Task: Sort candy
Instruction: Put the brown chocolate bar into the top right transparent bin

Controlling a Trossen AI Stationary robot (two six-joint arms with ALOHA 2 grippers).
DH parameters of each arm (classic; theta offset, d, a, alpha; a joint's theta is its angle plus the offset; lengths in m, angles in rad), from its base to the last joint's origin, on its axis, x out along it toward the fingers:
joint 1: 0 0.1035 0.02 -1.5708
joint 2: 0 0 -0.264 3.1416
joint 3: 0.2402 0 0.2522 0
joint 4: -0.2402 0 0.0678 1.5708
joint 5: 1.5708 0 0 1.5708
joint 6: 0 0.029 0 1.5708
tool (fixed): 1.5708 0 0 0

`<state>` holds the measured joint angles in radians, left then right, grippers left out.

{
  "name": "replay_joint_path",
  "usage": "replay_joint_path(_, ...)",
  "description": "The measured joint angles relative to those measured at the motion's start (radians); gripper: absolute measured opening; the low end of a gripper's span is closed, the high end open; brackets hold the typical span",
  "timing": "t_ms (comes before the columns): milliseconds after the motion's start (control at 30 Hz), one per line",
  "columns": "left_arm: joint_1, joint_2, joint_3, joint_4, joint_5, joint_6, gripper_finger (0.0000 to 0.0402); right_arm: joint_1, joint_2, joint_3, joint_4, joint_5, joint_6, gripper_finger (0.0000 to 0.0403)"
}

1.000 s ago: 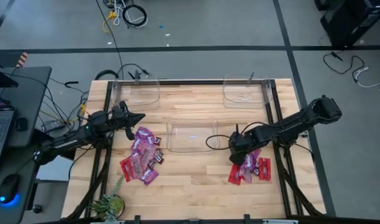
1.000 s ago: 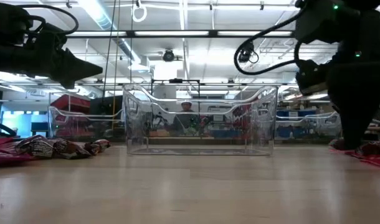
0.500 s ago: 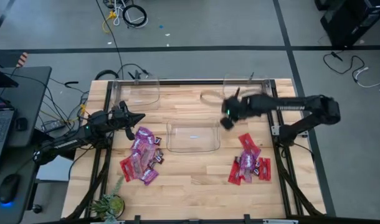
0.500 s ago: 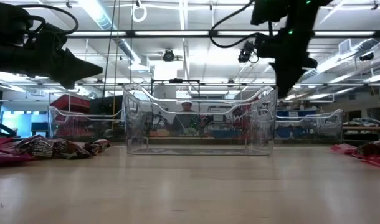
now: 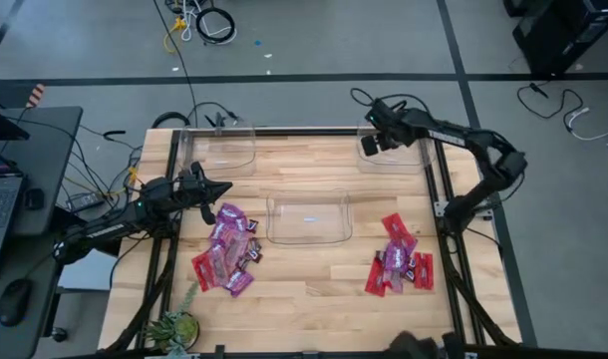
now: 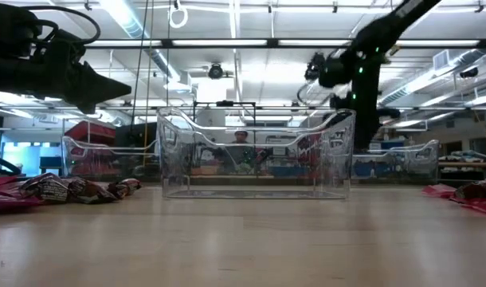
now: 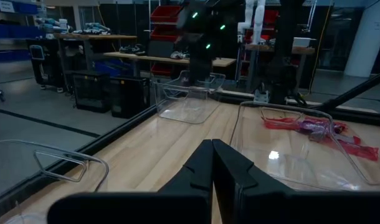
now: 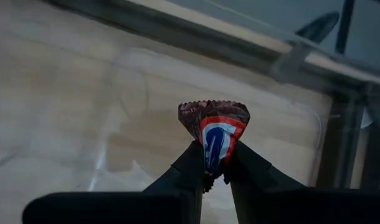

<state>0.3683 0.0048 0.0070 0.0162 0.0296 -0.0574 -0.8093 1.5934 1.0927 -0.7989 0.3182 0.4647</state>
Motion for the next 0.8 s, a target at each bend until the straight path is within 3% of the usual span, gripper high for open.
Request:
replay_joint_path(200, 0.0, 0.0, 0.0, 0.0, 0.0, 0.0, 0.001, -0.073, 0.114, 0.0, -0.006, -0.009, -0.028, 0.006)
replay_joint_path(367, 0.0, 0.0, 0.0, 0.0, 0.0, 0.0, 0.001, -0.079, 0.127, 0.0, -0.014, -0.009, -0.097, 0.0077)
replay_joint_path(700, 0.0, 0.0, 0.0, 0.056, 0.0, -0.001, 0.001, -0.053, -0.038, 0.0, -0.164, -0.014, -0.228, 0.0181)
replay_joint_path(800, 0.0, 0.0, 0.0, 0.063, 0.0, -0.001, 0.001, -0.026, -0.125, 0.0, -0.245, -0.097, -0.268, 0.0212)
